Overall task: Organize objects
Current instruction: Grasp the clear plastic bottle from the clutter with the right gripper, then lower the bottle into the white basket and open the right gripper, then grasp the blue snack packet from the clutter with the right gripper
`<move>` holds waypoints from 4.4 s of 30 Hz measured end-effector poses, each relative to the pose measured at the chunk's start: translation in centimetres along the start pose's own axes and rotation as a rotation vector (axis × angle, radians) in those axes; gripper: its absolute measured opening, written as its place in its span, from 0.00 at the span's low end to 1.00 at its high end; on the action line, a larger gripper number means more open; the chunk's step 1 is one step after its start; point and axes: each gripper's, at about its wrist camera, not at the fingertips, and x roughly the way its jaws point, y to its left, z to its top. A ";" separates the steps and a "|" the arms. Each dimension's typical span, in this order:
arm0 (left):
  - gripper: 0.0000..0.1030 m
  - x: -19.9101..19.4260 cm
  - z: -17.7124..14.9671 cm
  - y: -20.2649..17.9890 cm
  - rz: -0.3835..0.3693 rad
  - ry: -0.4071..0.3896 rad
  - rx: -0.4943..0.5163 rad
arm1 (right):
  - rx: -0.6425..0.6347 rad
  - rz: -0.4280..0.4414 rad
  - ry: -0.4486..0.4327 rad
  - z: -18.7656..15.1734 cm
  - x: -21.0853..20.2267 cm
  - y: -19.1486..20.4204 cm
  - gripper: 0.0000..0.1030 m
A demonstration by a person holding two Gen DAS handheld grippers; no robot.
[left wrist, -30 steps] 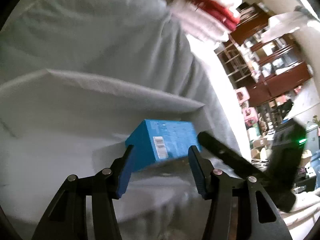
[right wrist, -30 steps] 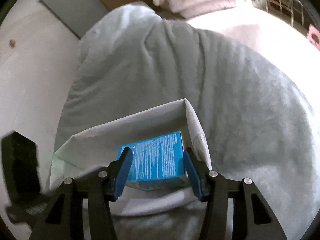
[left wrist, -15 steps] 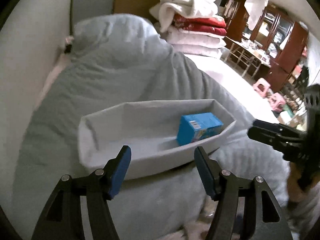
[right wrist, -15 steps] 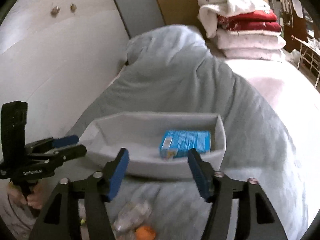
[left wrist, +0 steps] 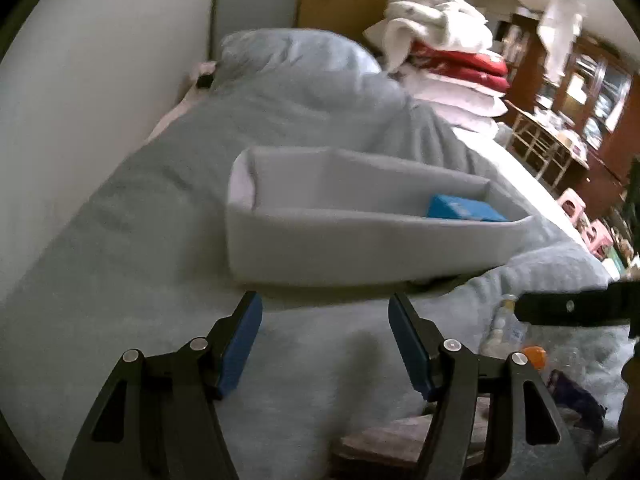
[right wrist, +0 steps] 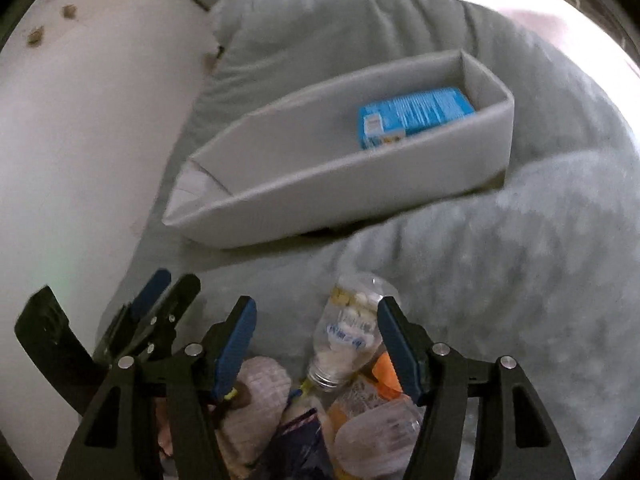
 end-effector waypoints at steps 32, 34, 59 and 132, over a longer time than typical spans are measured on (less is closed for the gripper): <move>0.63 1.6 -0.2 0.2 -0.028 0.034 -0.006 | 0.062 0.077 0.029 -1.7 1.9 -4.0 0.45; 0.63 1.6 -0.2 0.2 -0.028 0.033 -0.007 | 0.062 0.078 0.029 -1.7 1.9 -4.0 0.45; 0.62 -1.1 1.7 0.3 -0.223 -0.059 -0.057 | -0.057 0.137 -0.254 -1.0 -6.8 -2.4 0.42; 0.49 5.0 3.1 0.2 -0.093 0.014 0.014 | -0.246 0.020 -0.188 1.9 -1.8 -3.2 0.44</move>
